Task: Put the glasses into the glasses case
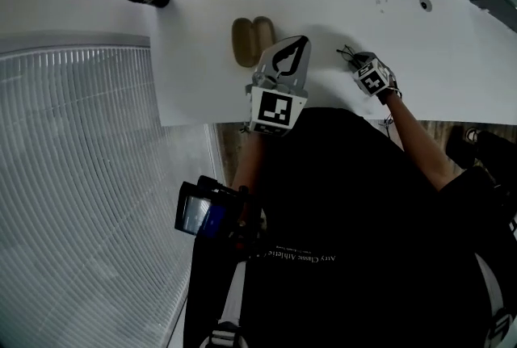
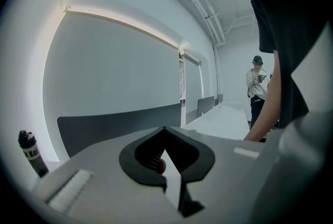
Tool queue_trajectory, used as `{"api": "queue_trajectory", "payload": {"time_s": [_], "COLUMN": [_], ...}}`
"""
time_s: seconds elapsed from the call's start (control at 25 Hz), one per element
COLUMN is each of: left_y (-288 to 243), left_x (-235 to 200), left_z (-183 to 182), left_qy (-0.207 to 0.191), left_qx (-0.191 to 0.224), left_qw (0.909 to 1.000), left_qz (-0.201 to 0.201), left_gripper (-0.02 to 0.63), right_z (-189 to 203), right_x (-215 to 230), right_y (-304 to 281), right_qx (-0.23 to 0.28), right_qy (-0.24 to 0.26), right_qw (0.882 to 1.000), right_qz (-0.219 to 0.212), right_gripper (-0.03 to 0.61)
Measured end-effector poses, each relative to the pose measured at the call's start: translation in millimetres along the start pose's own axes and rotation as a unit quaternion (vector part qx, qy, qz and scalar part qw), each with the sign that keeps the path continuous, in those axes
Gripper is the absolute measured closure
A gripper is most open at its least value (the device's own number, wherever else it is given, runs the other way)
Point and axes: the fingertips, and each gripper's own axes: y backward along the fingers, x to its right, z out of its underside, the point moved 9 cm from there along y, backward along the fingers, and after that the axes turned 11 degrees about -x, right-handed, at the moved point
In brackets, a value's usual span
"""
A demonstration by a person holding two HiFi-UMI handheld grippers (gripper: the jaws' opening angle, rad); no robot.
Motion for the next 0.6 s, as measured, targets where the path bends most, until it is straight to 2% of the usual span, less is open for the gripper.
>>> {"api": "queue_trajectory", "payload": {"time_s": [0.12, 0.24, 0.44, 0.6], "left_y": [-5, -2, 7, 12], "left_x": [3, 5, -1, -1], "left_z": [2, 2, 1, 4], "left_qy": [-0.015, -0.024, -0.015, -0.011], "left_qx": [0.008, 0.015, 0.026, 0.029], "left_qw": [0.9999, 0.9996, 0.9995, 0.9995], "left_qz": [-0.002, -0.001, -0.005, -0.006], "left_gripper": [0.606, 0.606, 0.606, 0.606], "right_z": [-3, -9, -15, -21], "right_x": [1, -4, -12, -16], "right_y": [0, 2, 8, 26], "right_qx": [0.003, 0.001, -0.003, 0.018], "right_qy": [-0.019, -0.006, -0.010, -0.019], "right_qw": [1.000, 1.000, 0.998, 0.997], "right_qz": [0.004, 0.027, 0.056, 0.066], "right_gripper": [0.468, 0.484, 0.497, 0.518]}}
